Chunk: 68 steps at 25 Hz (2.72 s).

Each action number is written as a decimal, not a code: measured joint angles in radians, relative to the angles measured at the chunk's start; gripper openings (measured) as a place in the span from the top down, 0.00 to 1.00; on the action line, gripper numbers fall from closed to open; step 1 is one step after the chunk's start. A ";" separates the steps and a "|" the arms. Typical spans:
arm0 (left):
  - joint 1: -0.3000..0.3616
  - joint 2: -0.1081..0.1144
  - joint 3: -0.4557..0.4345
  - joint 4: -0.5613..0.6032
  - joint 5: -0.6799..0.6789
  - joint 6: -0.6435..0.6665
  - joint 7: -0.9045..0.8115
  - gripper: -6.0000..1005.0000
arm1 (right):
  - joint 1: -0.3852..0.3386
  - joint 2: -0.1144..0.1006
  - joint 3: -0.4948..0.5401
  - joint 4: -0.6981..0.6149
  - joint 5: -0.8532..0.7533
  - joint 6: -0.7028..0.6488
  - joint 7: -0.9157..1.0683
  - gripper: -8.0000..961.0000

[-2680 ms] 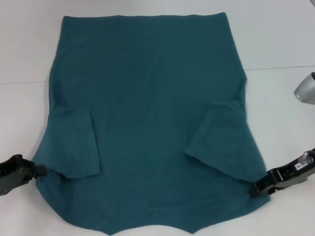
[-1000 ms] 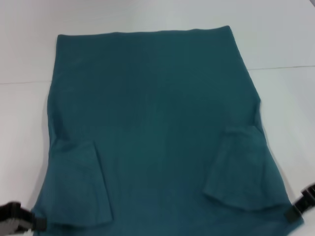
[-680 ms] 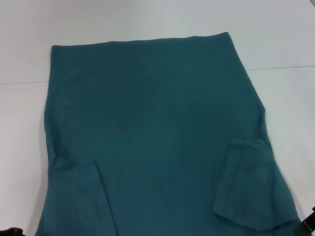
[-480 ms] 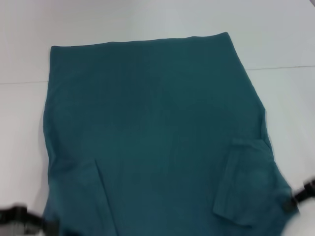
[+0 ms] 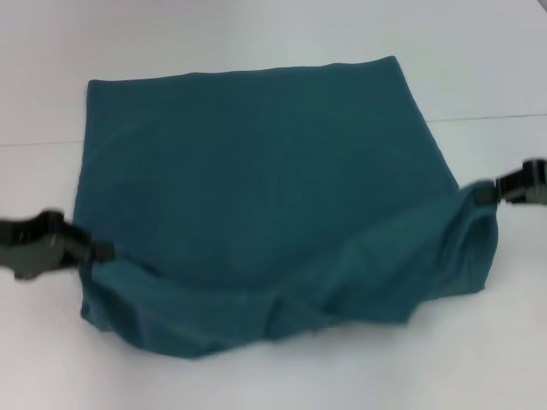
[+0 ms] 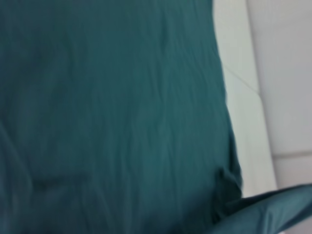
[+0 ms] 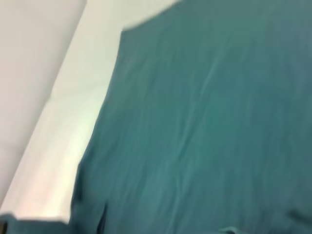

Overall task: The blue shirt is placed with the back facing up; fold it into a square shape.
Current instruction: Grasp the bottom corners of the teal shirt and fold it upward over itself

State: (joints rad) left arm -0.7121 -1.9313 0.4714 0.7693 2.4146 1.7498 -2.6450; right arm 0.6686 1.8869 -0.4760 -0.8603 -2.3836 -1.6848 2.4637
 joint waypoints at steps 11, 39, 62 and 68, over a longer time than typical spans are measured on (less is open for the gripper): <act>-0.101 -0.002 0.209 -0.127 0.021 -0.404 -0.032 0.99 | 0.039 0.056 -0.137 0.028 0.007 0.310 0.032 0.90; -0.191 -0.001 0.313 -0.147 0.104 -0.690 -0.068 0.99 | 0.257 0.083 -0.319 0.203 -0.318 0.851 0.092 0.87; -0.219 -0.005 0.314 -0.166 0.138 -0.762 -0.055 0.98 | 0.306 0.103 -0.441 0.284 -0.327 1.056 0.115 0.85; -0.218 -0.013 0.314 -0.169 0.152 -0.780 -0.050 0.98 | 0.308 0.111 -0.452 0.294 -0.357 1.076 0.114 0.84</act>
State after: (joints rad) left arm -0.9303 -1.9444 0.7853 0.5999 2.5666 0.9694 -2.6954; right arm 0.9771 1.9979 -0.9278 -0.5663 -2.7411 -0.6085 2.5780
